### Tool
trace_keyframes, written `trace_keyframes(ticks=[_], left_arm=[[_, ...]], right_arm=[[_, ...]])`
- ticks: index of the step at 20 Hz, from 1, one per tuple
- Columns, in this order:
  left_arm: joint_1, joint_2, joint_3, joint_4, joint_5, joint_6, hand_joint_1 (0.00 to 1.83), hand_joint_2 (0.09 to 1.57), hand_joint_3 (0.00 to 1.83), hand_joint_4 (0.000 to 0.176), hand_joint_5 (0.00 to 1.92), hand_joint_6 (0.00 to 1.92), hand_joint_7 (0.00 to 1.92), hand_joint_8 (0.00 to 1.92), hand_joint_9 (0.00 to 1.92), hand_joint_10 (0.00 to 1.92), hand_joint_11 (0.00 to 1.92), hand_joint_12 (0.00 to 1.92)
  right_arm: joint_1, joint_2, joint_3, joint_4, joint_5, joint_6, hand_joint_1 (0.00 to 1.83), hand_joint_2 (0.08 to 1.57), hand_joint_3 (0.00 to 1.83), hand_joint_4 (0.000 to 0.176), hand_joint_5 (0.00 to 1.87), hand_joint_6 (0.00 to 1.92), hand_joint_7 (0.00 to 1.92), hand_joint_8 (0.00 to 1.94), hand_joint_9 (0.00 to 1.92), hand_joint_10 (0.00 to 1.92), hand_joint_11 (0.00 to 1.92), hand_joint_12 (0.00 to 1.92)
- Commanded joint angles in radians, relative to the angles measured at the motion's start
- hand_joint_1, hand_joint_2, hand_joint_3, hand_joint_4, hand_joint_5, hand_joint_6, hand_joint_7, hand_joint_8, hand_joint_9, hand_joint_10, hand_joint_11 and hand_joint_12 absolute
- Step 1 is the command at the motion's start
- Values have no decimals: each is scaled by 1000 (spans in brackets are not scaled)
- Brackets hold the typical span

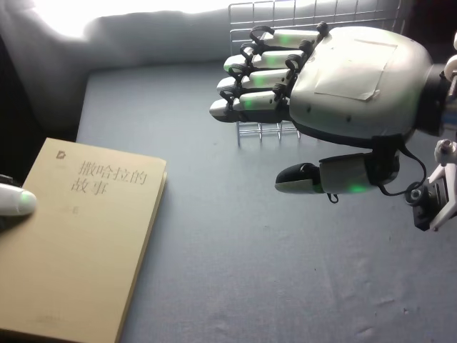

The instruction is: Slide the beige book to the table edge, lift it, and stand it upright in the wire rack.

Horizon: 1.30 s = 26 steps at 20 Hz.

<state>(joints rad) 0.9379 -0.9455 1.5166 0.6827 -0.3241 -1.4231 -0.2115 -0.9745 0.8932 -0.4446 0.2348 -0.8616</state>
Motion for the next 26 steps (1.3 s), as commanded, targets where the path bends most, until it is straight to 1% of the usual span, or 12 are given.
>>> trace_keyframes(ticks=[1, 2, 4, 7, 8, 11, 12, 13, 16, 22, 24, 26], left_arm=[[-11, 3, 16, -24, -22, -3, 1386, 1095, 0, 0, 885, 910, 1046, 896, 1039, 1170, 817, 1306], [-16, 4, 20, -24, -22, -3, 1389, 1083, 0, 0, 914, 869, 1077, 841, 1063, 1133, 841, 1280], [-26, 5, 30, -24, -22, -3, 1377, 1121, 1, 0, 832, 998, 990, 965, 969, 1231, 822, 1298], [-40, 11, 40, -24, -20, -3, 1389, 1088, 0, 0, 917, 847, 1062, 894, 1042, 1158, 832, 1273], [-47, 14, 43, -24, -19, -3, 1392, 1078, 0, 0, 939, 817, 1082, 861, 1055, 1132, 838, 1260], [-64, 20, 45, -24, -13, -3, 1388, 1090, 0, 0, 901, 877, 1053, 912, 1043, 1146, 832, 1269], [-68, 21, 46, -24, -12, -3, 1390, 1085, 0, 0, 917, 847, 1064, 897, 1049, 1140, 833, 1264], [-71, 22, 47, -24, -12, -3, 1380, 1114, 5, 0, 856, 933, 997, 996, 974, 1215, 823, 1262], [-81, 25, 52, -23, -10, -1, 1374, 1134, 0, 0, 800, 1030, 962, 1022, 951, 1255, 813, 1306], [-85, 24, 71, -23, -5, 0, 1376, 1129, 0, 0, 825, 976, 970, 1009, 955, 1270, 808, 1325], [-85, 24, 71, -22, -4, 0, 1377, 1128, 0, 0, 834, 963, 967, 1019, 954, 1266, 812, 1296], [-85, 24, 70, -16, -2, 0, 1378, 1126, 0, 0, 833, 969, 969, 1014, 964, 1249, 815, 1288]], right_arm=[[6, 4, -2, 13, 113, -2, 634, 1171, 3, 0, 334, 8, 246, 1, 158, 4, 0, 575], [6, 4, -2, 13, 113, -2, 635, 1177, 4, 0, 323, 3, 236, 1, 144, 5, 0, 518], [6, 4, -2, 13, 113, -3, 661, 1171, 1, 0, 325, 3, 233, 1, 126, 0, 0, 411], [6, 4, -2, 13, 113, -4, 636, 1174, 0, 0, 325, 3, 236, 4, 157, 12, 0, 482], [6, 4, -2, 13, 114, -4, 622, 1181, 2, 0, 308, 2, 251, 6, 157, 11, 0, 453], [6, 4, -2, 13, 114, -5, 676, 1156, 0, 0, 337, 13, 262, 1, 183, 16, 0, 515], [6, 4, -2, 13, 114, -5, 697, 1146, 0, 0, 344, 15, 268, 2, 192, 17, 0, 559], [6, 4, -2, 13, 114, -5, 720, 1137, 0, 0, 351, 18, 278, 6, 197, 19, 0, 570], [6, 4, -2, 13, 114, -6, 710, 1180, 6, 0, 314, 13, 221, 0, 159, 11, 0, 333], [7, 4, -2, 13, 115, -6, 753, 1172, 1, 0, 323, 13, 262, 5, 194, 18, 0, 383], [7, 4, -2, 13, 115, -6, 713, 1185, 4, 0, 301, 3, 232, 0, 148, 3, 0, 349], [7, 4, -2, 13, 115, -6, 741, 1177, 0, 0, 305, 4, 241, 6, 158, 9, 0, 333]])
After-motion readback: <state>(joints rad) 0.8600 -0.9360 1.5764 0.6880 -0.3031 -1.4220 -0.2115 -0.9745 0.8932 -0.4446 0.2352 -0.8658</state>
